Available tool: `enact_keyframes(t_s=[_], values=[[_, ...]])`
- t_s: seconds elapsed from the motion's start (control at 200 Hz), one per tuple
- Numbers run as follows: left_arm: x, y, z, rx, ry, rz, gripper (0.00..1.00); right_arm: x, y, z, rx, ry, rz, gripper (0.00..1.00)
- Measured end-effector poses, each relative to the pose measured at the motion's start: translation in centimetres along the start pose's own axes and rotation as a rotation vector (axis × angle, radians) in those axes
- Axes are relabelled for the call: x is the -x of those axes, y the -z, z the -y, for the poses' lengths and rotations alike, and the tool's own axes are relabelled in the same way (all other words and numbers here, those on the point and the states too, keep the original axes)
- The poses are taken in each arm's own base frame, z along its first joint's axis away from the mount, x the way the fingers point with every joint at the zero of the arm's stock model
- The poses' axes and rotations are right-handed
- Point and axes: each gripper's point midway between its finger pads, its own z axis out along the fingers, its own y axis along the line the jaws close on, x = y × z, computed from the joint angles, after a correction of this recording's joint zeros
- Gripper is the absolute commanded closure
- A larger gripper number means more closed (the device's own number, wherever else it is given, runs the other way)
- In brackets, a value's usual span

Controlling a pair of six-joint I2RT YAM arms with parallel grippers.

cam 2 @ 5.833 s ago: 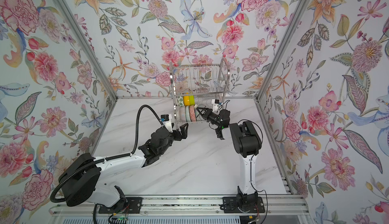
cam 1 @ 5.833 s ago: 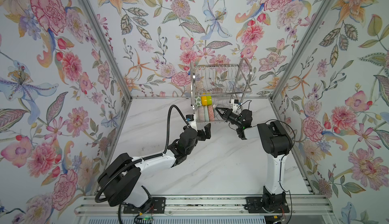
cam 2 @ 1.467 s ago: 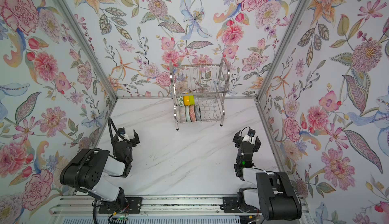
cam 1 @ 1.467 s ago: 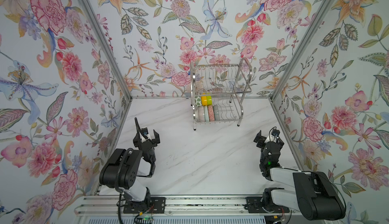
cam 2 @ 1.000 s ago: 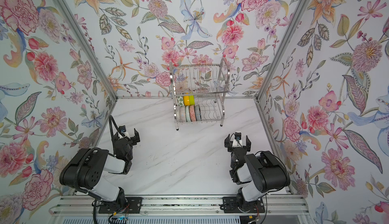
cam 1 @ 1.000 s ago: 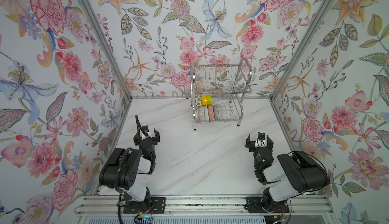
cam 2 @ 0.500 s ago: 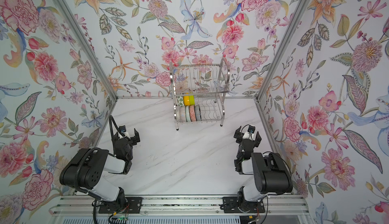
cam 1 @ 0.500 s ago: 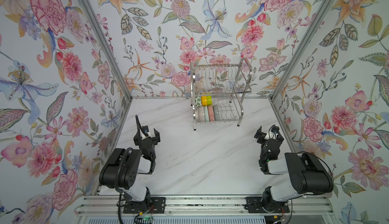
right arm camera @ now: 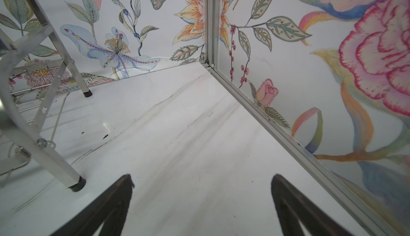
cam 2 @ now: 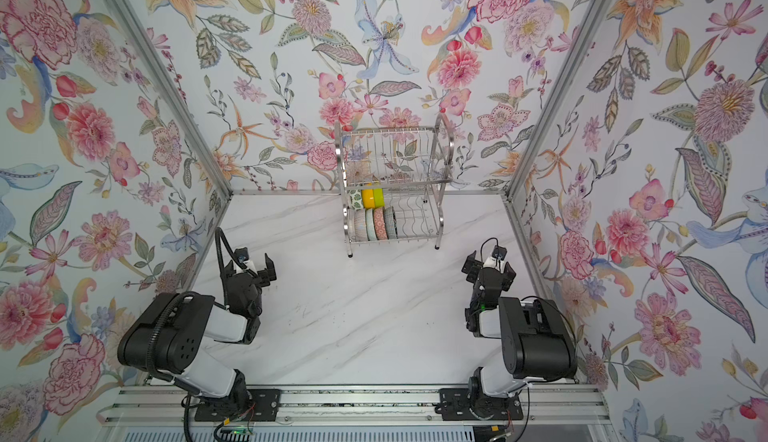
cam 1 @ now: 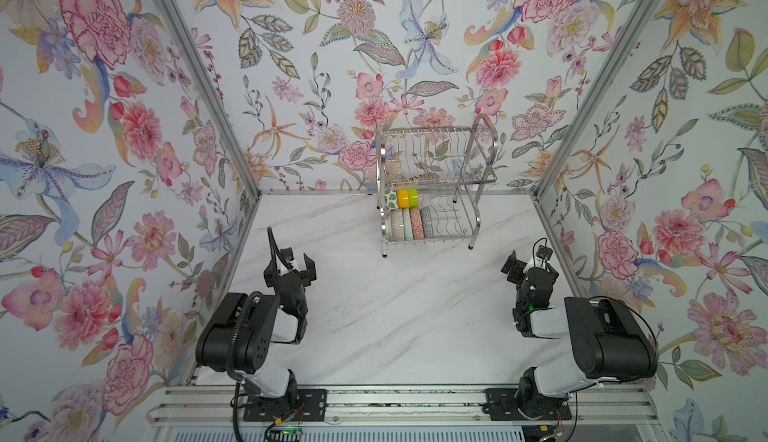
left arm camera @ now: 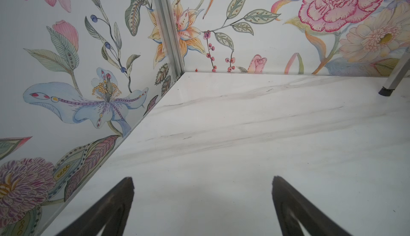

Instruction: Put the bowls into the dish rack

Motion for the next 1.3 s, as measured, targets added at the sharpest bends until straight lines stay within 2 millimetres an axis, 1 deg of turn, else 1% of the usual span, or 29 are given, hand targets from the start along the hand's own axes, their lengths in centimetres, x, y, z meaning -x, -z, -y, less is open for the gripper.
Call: enact_keyframes(t_s=[1.301], values=[[0.01,-0.01,0.0,0.0,0.0,0.0,0.01,-0.08,-0.05,0.05,0.006,-0.002,-0.004,0.01]])
